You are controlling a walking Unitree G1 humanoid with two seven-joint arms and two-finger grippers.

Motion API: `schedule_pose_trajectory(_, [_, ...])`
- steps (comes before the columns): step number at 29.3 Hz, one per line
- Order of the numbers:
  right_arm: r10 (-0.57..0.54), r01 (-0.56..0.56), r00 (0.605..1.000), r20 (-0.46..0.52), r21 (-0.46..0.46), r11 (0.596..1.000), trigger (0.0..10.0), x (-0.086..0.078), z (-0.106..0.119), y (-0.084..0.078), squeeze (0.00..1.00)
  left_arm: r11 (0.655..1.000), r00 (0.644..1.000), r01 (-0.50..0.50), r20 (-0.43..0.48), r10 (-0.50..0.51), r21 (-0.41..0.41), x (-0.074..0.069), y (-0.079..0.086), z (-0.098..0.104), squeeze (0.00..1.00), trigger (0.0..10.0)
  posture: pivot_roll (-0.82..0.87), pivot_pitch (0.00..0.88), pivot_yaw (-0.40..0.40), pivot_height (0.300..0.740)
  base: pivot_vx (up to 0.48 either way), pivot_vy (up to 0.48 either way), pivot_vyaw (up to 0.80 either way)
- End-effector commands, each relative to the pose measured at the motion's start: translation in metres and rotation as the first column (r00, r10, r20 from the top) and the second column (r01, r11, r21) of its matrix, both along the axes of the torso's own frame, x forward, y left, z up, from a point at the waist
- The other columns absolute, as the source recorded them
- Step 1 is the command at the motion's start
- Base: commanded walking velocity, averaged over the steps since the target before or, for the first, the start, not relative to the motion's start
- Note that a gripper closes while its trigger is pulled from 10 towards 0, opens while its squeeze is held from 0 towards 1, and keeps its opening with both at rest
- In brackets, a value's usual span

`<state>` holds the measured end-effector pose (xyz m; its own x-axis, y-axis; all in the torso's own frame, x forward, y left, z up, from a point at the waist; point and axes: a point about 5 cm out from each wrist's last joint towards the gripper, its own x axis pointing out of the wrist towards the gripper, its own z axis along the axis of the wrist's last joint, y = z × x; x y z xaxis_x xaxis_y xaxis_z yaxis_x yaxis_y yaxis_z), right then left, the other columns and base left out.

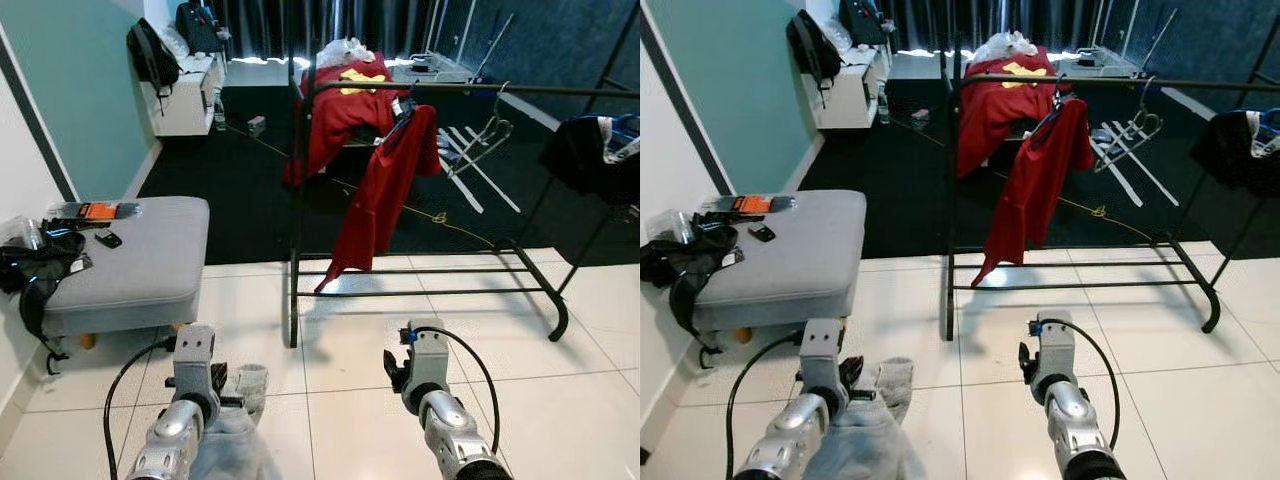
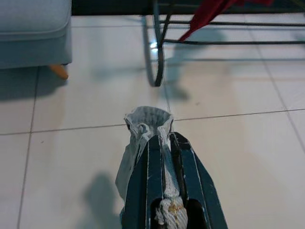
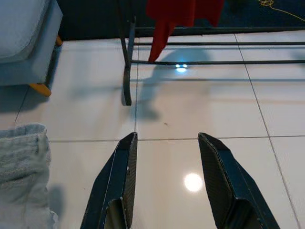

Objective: Hang hanger

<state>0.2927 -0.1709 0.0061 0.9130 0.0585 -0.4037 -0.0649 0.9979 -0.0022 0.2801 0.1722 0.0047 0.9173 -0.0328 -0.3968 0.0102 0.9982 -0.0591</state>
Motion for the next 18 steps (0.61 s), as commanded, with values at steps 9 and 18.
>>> schedule_pose_trajectory(9, [0.134, -0.134, 0.991, -0.006, -0.004, 0.991, 10.0, 0.000, -0.002, 0.014, 0.00, 0.999, 0.998, 0.033, 0.049, -0.034, 0.022, 0.006, -0.010, 0.010, 0.00, 10.0, 0.02, 0.004, -0.060, 0.740, 0.000, 0.000, 0.00])
schedule_pose_trajectory(18, [0.119, -0.119, 0.993, -0.005, 0.001, 0.993, 10.0, 0.002, -0.001, 0.017, 0.00, 0.999, 0.998, 0.043, 0.053, -0.044, 0.023, 0.006, -0.014, 0.011, 0.00, 10.0, 0.02, 0.000, -0.053, 0.740, 0.000, -0.314, 0.00])
